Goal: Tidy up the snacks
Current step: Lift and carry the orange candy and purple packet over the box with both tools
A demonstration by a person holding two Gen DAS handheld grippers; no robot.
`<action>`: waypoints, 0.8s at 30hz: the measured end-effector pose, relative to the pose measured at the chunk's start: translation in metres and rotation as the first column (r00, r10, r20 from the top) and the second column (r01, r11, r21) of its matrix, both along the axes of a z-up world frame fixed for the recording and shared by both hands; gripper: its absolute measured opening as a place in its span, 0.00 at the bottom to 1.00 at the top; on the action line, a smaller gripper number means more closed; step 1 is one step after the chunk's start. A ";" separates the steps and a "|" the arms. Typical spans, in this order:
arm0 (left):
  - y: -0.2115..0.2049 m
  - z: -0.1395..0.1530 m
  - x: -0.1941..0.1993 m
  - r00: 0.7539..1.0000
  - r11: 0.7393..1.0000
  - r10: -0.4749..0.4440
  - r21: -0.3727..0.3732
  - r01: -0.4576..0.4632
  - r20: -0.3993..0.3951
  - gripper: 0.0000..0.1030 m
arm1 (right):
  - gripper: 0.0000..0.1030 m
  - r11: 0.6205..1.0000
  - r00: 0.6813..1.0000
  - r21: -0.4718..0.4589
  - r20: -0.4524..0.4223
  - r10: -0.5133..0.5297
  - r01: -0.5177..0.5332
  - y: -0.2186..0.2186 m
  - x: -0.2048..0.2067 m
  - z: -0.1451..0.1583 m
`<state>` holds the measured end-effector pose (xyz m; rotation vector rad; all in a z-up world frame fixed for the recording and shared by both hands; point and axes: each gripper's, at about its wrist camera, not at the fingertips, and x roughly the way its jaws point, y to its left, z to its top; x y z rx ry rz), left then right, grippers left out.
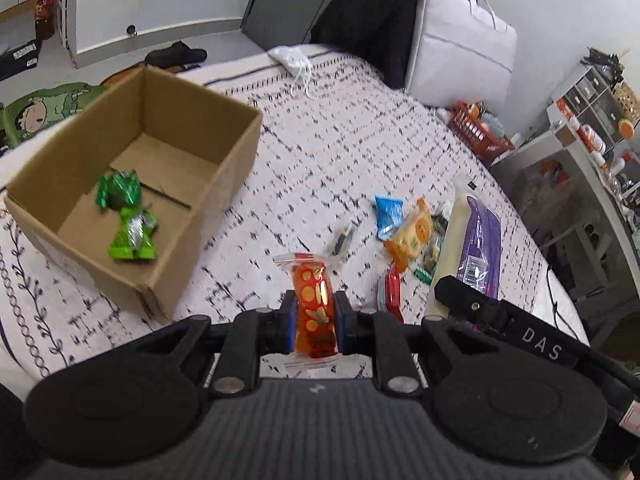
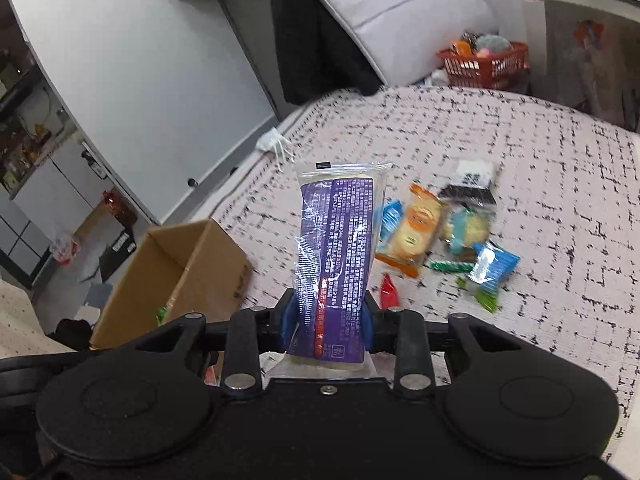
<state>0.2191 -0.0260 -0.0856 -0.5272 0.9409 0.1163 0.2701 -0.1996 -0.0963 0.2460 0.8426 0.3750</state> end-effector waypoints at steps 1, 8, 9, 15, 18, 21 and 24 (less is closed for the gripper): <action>0.003 0.003 -0.001 1.000 1.000 0.001 0.001 -0.001 0.007 0.17 | 0.30 1.000 1.000 0.004 0.005 0.003 -0.003 0.002 0.000 0.001; 0.027 0.015 -0.005 0.999 1.000 0.016 -0.011 -0.016 0.029 0.17 | 0.30 1.000 1.000 0.016 0.025 0.015 -0.015 0.024 -0.005 0.006; 0.031 0.017 -0.006 0.999 1.000 0.021 -0.015 -0.020 0.033 0.17 | 0.30 1.000 0.999 0.019 0.028 0.019 -0.020 0.028 -0.005 0.006; 0.060 0.022 -0.008 0.998 0.999 0.044 -0.028 -0.043 0.046 0.17 | 0.30 0.999 0.999 0.035 0.045 0.024 -0.026 0.050 -0.007 0.011; 0.074 0.023 -0.007 0.997 0.998 0.054 -0.034 -0.053 0.047 0.17 | 0.30 0.999 0.998 0.037 0.049 0.033 -0.035 0.060 -0.008 0.010; 0.087 0.022 -0.007 0.997 0.997 0.064 -0.038 -0.063 0.046 0.17 | 0.30 0.999 0.998 0.031 0.048 0.042 -0.043 0.072 -0.007 0.009; 0.101 0.019 -0.008 0.997 0.997 0.065 -0.046 -0.064 0.040 0.17 | 0.30 0.998 0.997 0.029 0.051 0.052 -0.054 0.081 -0.007 0.012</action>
